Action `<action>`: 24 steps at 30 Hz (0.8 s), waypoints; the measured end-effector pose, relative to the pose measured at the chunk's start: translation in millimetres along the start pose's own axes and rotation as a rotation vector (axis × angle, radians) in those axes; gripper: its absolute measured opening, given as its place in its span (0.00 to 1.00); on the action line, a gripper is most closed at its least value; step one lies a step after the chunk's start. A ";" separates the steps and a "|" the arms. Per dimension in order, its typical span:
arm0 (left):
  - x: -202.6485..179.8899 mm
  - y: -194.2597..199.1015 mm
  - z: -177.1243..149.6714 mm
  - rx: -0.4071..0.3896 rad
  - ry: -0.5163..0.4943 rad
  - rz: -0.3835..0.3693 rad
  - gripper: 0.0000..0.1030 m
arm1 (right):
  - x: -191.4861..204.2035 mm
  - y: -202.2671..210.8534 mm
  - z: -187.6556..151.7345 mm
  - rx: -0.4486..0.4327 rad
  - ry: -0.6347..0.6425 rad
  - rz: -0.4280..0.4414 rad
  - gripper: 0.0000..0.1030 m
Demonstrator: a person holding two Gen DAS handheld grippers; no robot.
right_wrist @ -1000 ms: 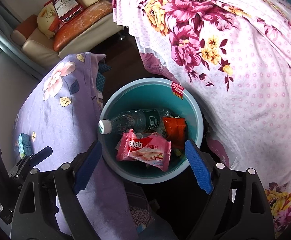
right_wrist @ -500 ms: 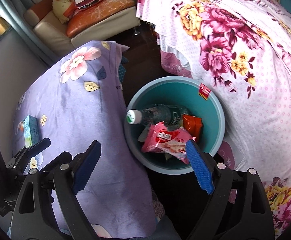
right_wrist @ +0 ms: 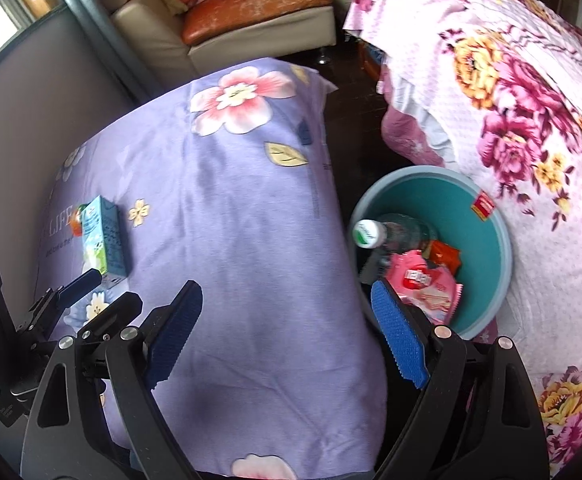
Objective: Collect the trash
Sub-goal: 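Move both grippers back toward the milk carton and egg candy cup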
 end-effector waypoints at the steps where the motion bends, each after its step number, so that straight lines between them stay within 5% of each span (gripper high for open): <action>1: 9.2 3.1 -1.8 -0.003 0.011 0.003 0.94 | 14.9 -3.2 1.4 0.010 0.023 0.003 0.80; 24: 186.9 38.8 -29.6 -0.014 0.201 0.141 0.94 | 195.9 -88.6 24.6 0.205 0.289 0.050 0.80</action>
Point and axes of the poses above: each gripper's, at about its wrist camera, not at the fingertips, and y roughly against the way its jaws point, x to its left, z to its top, the point moved 1 cm from there along -y, roughly the way its jaws point, and after that the axes turned 9 degrees about x, right-handed, at the moved point
